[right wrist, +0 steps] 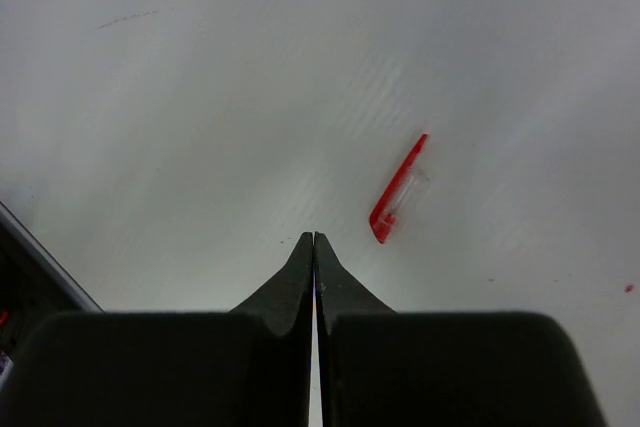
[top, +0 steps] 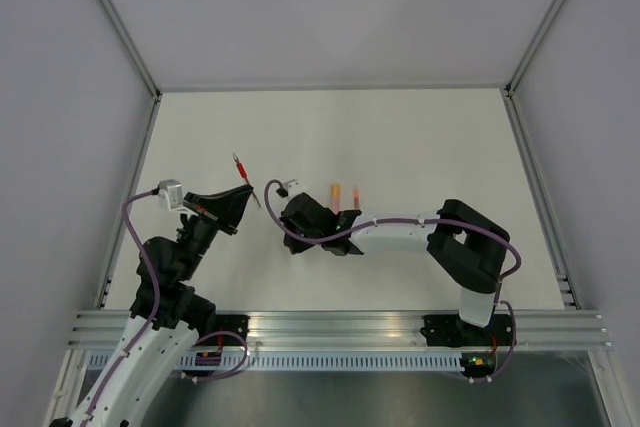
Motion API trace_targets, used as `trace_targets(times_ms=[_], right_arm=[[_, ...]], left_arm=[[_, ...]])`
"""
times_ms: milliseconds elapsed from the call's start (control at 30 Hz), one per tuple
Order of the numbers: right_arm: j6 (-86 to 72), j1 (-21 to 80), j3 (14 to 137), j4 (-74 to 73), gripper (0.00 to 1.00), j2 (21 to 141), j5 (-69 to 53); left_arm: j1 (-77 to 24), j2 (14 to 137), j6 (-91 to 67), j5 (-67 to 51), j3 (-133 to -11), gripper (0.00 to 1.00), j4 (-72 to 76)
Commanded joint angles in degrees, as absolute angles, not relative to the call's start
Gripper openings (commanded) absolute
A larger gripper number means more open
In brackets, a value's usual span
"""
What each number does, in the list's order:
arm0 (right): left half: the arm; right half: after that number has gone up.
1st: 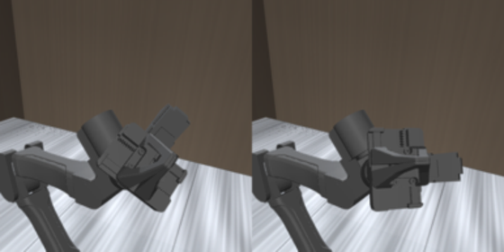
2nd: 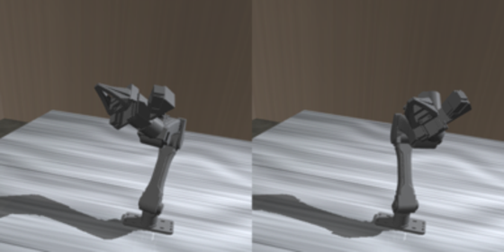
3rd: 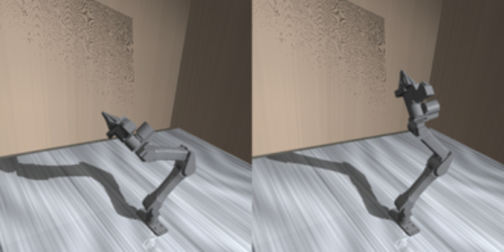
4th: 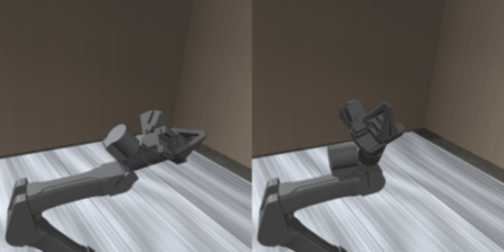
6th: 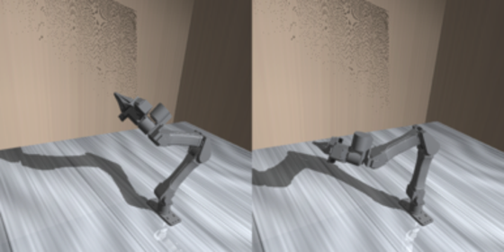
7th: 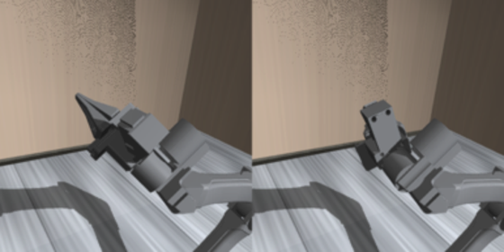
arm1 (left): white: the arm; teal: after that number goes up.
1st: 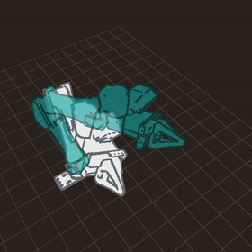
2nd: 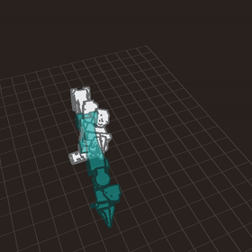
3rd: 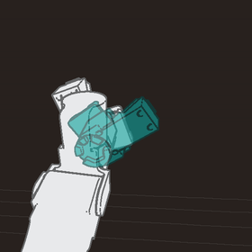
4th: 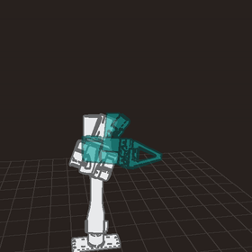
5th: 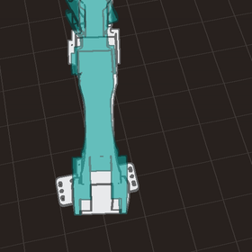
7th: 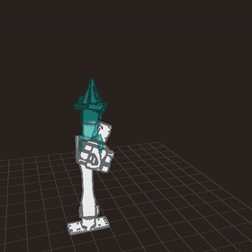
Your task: Insert the pens into the pen caps
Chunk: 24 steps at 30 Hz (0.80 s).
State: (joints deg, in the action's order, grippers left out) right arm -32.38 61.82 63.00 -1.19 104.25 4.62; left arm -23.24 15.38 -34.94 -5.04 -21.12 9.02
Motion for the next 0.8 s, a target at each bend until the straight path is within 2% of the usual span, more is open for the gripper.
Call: trace_targets(times_ms=[0, 767], right_arm=[[-34.6, 64.4, 66.9, 2.1, 0.00, 107.2, 6.3], [-35.1, 64.4, 66.1, -2.6, 0.00, 113.1, 15.8]], left_arm=[[-23.3, 15.7, -33.0, -2.8, -21.8, 0.02, 7.8], [-23.3, 13.1, -33.1, -0.3, -21.1, 0.02, 6.6]])
